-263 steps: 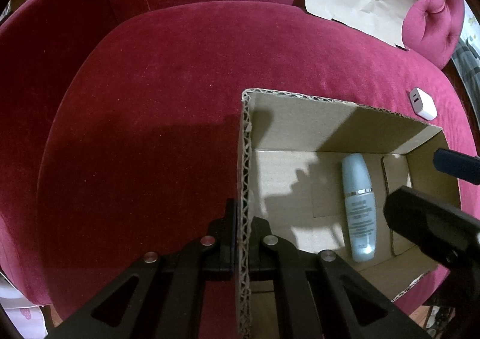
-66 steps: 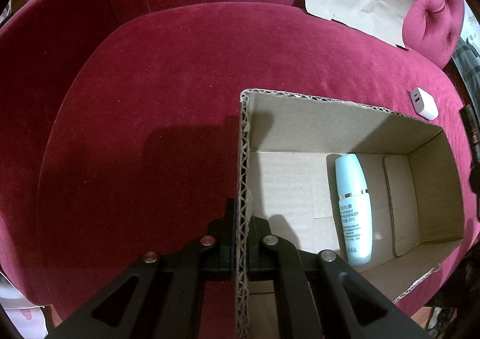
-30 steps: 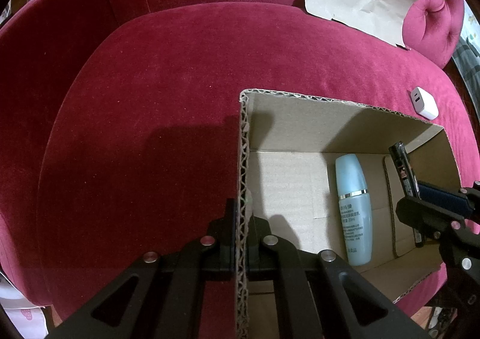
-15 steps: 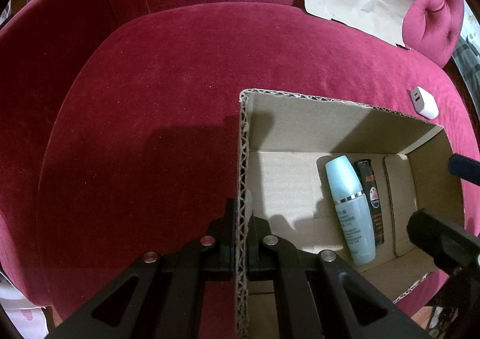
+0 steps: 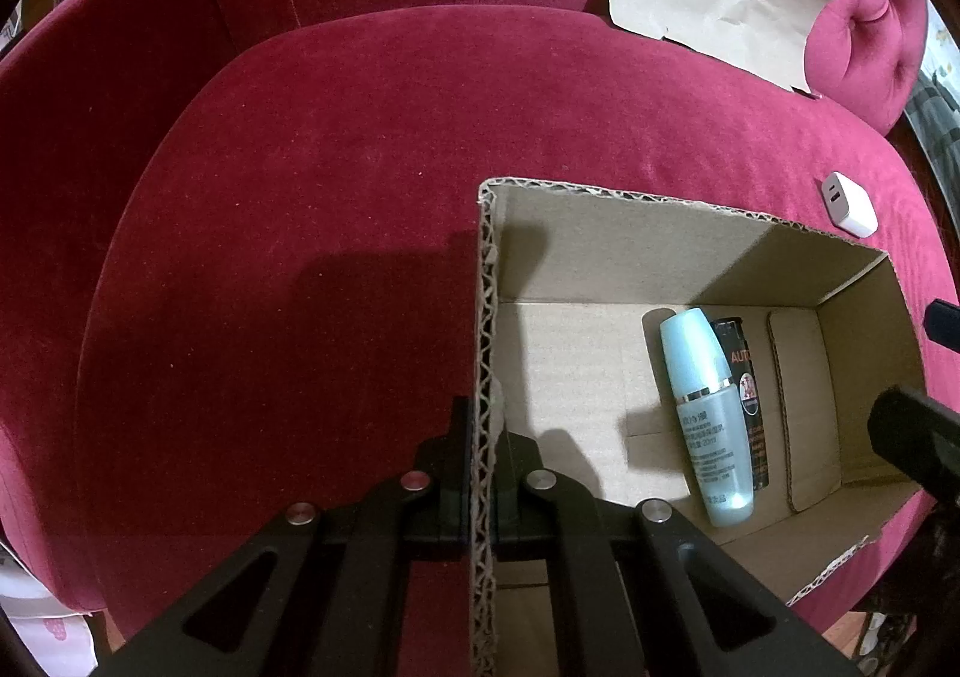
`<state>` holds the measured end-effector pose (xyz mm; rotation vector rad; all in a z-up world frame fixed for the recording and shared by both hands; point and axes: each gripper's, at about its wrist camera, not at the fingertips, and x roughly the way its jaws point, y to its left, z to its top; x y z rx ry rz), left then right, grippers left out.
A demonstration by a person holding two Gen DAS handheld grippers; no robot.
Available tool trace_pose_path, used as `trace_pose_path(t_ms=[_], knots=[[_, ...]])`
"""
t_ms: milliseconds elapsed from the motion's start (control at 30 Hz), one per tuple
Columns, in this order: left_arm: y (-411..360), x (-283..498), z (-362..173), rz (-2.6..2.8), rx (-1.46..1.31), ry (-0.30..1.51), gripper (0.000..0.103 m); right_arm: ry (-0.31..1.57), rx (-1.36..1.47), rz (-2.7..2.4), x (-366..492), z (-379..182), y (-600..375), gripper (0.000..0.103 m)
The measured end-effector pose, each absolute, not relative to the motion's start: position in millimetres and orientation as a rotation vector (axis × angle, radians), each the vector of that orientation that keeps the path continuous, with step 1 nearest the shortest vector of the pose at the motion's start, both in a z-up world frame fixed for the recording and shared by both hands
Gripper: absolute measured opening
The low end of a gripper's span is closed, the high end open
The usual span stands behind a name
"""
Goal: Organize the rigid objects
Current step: 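Move the right gripper over the black square device on the seat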
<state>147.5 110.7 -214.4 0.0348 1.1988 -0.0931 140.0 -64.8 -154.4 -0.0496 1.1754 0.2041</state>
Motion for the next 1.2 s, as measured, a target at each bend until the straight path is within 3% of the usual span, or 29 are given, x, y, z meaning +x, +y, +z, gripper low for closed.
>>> trace_pose_path(t_ms=[1200], knots=[[113, 148, -214, -0.093, 0.038, 1.199, 0.003, 1.135, 0.016, 0.012, 89, -129, -180, 0.103]])
